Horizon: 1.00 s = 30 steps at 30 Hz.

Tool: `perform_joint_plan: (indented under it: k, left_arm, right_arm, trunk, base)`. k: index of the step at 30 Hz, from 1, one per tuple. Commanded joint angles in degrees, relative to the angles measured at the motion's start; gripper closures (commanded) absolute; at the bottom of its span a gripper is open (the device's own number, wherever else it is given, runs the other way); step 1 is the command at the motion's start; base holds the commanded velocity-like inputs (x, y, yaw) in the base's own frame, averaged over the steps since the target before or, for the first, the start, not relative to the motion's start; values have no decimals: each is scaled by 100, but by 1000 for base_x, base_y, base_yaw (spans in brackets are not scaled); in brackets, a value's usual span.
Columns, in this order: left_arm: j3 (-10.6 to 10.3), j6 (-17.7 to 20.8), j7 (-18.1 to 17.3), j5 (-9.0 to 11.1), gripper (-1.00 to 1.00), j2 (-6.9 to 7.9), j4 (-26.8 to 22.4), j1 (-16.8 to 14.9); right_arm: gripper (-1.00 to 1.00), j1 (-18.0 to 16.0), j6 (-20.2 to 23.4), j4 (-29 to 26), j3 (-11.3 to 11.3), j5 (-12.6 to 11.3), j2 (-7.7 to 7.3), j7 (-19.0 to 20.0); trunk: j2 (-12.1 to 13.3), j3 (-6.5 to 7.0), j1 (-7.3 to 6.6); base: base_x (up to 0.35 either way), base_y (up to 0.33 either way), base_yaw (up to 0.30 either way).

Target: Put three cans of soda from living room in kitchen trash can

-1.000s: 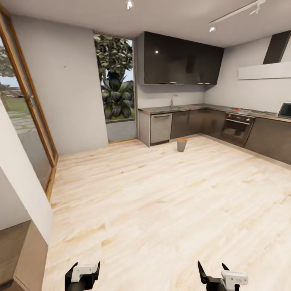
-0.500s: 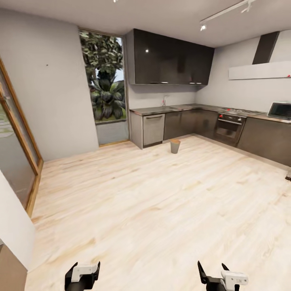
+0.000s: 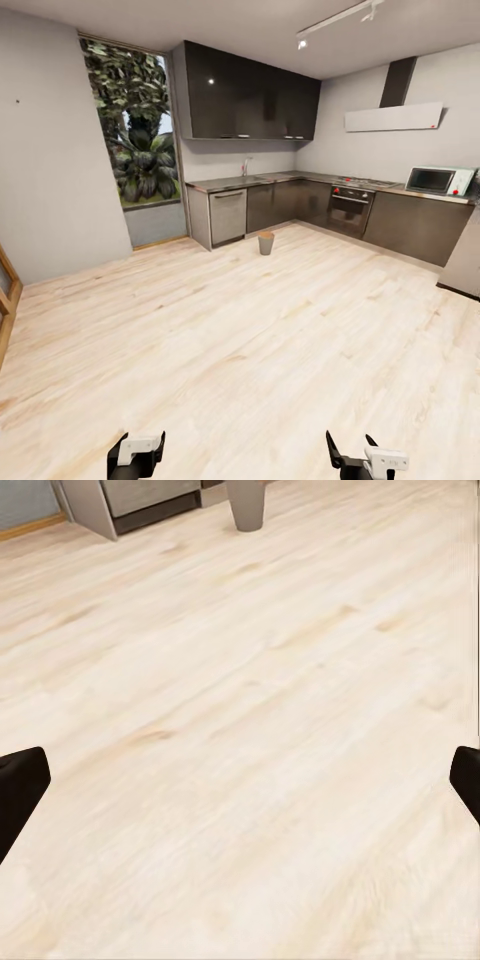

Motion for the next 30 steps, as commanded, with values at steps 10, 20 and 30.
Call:
perform_joint_plan:
  k: [10, 20, 30]
  left_arm:
    - [0, 0, 0, 0, -100, 0, 0, 2]
    - [0, 0, 0, 0, -100, 0, 0, 2]
    - [0, 0, 0, -2, -100, 0, 1, 2]
  right_arm:
    - [-100, 0, 2, 7, 8, 12, 3, 0]
    - [-100, 0, 2, 33, 13, 34, 6, 0]
    - [-100, 0, 2, 83, 14, 44, 1, 0]
  trunk:
    - [0, 0, 0]
    - [0, 0, 0]
    - [0, 0, 0]
  base:
    - [314, 0, -38]
    - [314, 0, -2]
    - [292, 0, 0]
